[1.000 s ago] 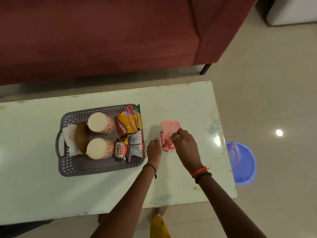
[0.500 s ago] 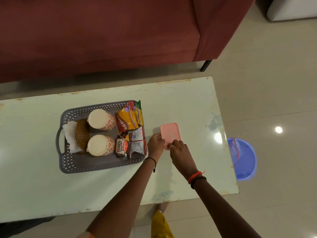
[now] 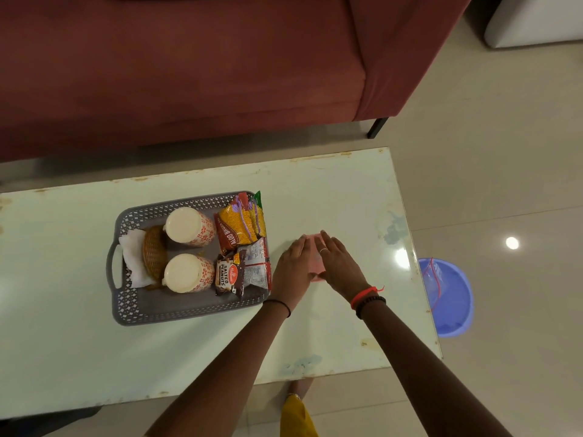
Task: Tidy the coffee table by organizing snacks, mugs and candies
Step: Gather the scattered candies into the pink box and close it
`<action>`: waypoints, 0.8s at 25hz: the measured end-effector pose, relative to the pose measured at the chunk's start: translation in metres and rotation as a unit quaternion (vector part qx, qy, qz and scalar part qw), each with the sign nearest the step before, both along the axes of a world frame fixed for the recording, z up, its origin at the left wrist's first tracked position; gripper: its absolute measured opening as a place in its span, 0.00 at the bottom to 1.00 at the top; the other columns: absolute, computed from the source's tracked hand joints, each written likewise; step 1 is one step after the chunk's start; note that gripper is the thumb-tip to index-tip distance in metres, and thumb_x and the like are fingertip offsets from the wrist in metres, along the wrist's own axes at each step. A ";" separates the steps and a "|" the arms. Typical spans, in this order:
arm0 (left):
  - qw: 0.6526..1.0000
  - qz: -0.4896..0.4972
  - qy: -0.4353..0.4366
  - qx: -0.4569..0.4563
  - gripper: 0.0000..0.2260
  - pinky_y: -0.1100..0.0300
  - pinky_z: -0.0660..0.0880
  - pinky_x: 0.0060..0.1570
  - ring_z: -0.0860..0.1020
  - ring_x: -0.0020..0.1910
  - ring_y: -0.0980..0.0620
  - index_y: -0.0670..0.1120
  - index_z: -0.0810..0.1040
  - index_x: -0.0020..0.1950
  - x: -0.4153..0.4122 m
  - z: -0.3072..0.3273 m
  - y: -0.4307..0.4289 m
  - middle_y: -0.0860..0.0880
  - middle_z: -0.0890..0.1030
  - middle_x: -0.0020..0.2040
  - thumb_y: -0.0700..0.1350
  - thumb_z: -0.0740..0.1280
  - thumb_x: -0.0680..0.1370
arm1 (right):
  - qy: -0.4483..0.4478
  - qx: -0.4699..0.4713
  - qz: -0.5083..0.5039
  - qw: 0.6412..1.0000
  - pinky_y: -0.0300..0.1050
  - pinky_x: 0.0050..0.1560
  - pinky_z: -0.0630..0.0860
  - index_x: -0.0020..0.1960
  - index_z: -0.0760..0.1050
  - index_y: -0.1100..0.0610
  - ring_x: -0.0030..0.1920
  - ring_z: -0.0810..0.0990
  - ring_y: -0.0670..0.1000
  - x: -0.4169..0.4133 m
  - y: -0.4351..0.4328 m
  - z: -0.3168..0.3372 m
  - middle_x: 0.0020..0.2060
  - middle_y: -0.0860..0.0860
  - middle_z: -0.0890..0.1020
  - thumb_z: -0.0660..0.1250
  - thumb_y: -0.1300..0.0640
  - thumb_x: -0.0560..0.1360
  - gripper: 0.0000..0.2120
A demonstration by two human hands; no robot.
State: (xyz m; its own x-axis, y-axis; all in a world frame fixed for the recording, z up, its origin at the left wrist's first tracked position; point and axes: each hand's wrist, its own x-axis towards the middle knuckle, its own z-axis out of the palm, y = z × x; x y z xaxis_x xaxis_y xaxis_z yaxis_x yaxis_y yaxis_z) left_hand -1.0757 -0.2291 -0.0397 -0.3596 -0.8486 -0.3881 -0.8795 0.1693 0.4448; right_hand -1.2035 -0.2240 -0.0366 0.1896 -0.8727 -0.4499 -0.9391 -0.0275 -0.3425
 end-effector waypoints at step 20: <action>0.998 -0.038 -0.054 0.010 0.39 0.55 0.58 0.74 0.62 0.74 0.48 0.41 0.53 0.75 -0.003 0.004 -0.015 0.45 0.59 0.76 0.41 0.73 0.71 | 0.063 0.051 0.023 0.996 0.49 0.59 0.76 0.77 0.45 0.63 0.72 0.67 0.57 -0.005 -0.010 0.020 0.78 0.57 0.49 0.69 0.67 0.72 0.43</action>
